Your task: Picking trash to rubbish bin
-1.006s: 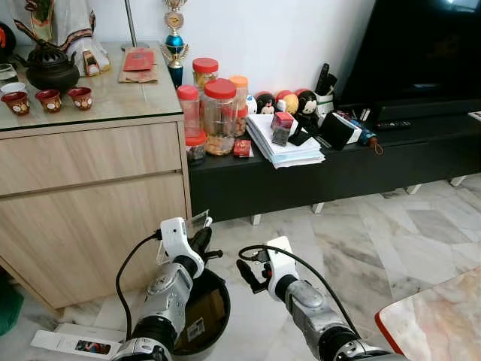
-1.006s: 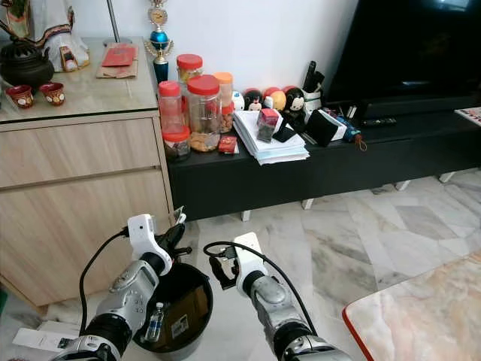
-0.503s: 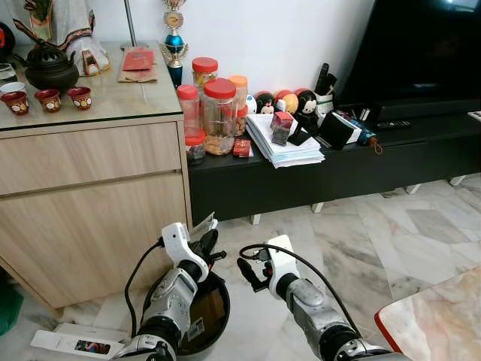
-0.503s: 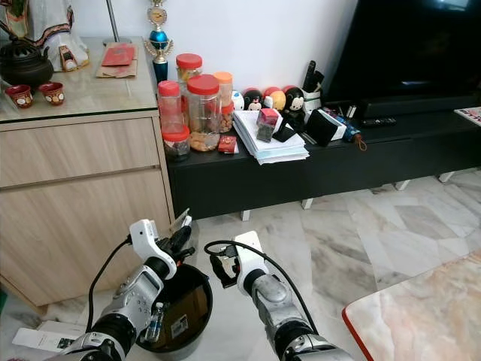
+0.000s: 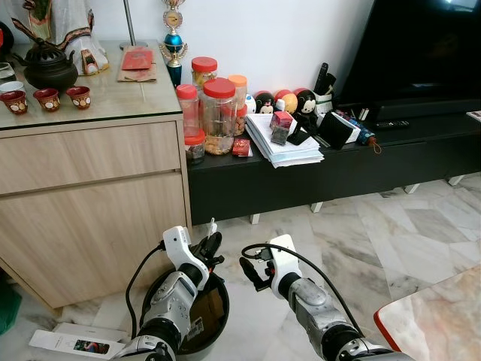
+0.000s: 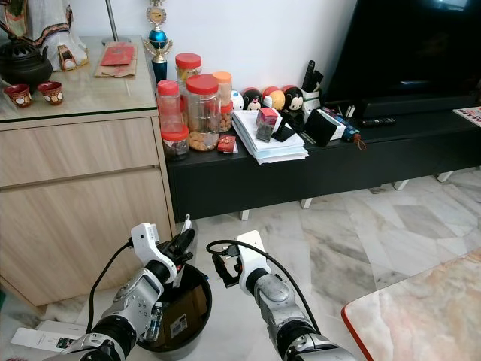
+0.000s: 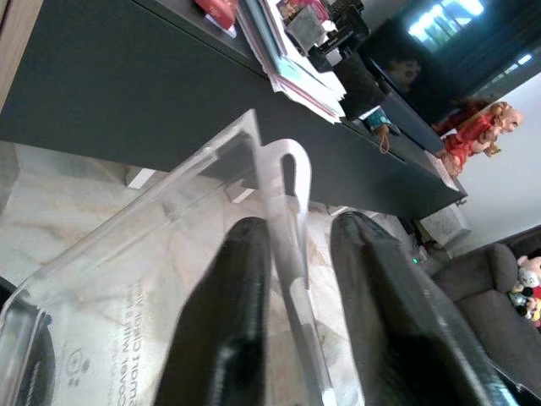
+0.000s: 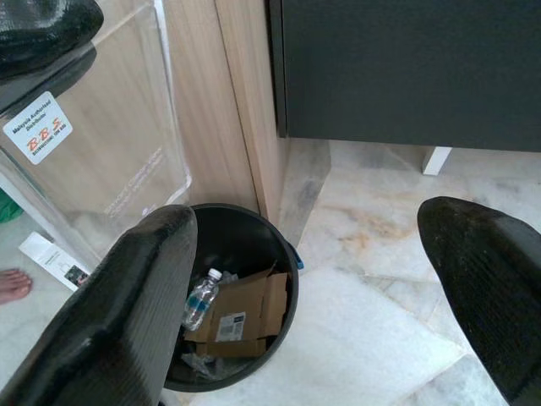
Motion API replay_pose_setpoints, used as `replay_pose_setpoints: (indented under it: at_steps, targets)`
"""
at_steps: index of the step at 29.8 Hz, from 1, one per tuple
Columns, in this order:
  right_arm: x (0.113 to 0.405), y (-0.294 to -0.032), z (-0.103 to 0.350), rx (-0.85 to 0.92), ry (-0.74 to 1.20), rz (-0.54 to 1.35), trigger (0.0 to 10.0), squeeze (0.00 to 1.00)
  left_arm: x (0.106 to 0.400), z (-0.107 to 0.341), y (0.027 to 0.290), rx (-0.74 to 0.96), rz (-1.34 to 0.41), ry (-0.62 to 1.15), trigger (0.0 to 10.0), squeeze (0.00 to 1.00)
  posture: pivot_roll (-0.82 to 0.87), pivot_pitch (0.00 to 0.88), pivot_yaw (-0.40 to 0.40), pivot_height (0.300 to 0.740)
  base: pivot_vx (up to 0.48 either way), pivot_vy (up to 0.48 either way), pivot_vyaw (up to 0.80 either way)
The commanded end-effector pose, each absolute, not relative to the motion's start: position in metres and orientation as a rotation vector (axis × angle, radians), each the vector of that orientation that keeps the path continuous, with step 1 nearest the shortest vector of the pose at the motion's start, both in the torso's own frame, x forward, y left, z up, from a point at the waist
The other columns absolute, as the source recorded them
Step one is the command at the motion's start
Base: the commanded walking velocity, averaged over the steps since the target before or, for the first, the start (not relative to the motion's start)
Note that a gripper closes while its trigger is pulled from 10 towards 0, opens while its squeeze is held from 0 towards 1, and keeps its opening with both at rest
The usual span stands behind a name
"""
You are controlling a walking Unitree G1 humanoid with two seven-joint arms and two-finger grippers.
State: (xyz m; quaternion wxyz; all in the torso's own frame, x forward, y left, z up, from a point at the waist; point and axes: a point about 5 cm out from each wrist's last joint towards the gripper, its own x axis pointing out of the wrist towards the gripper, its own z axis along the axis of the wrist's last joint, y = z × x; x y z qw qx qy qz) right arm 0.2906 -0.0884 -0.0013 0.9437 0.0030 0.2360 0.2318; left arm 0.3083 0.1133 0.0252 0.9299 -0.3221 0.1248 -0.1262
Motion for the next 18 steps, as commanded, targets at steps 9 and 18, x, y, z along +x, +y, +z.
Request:
replay_pose_setpoints:
  at_steps: [9,18]
  targets:
    - [0.293,-0.093,0.001,0.011,0.47,0.455,10.0,0.0,0.311,0.027,0.123,-0.608,-0.218,0.243,10.0,1.0,0.09,0.0,-0.143,0.74,0.0,0.0,0.0]
    - [0.292,-0.093,-0.001,0.01,0.482,0.455,10.0,0.0,0.31,0.019,0.137,-0.541,-0.089,0.313,10.0,0.0,0.09,0.0,-0.145,0.74,0.0,0.0,0.0]
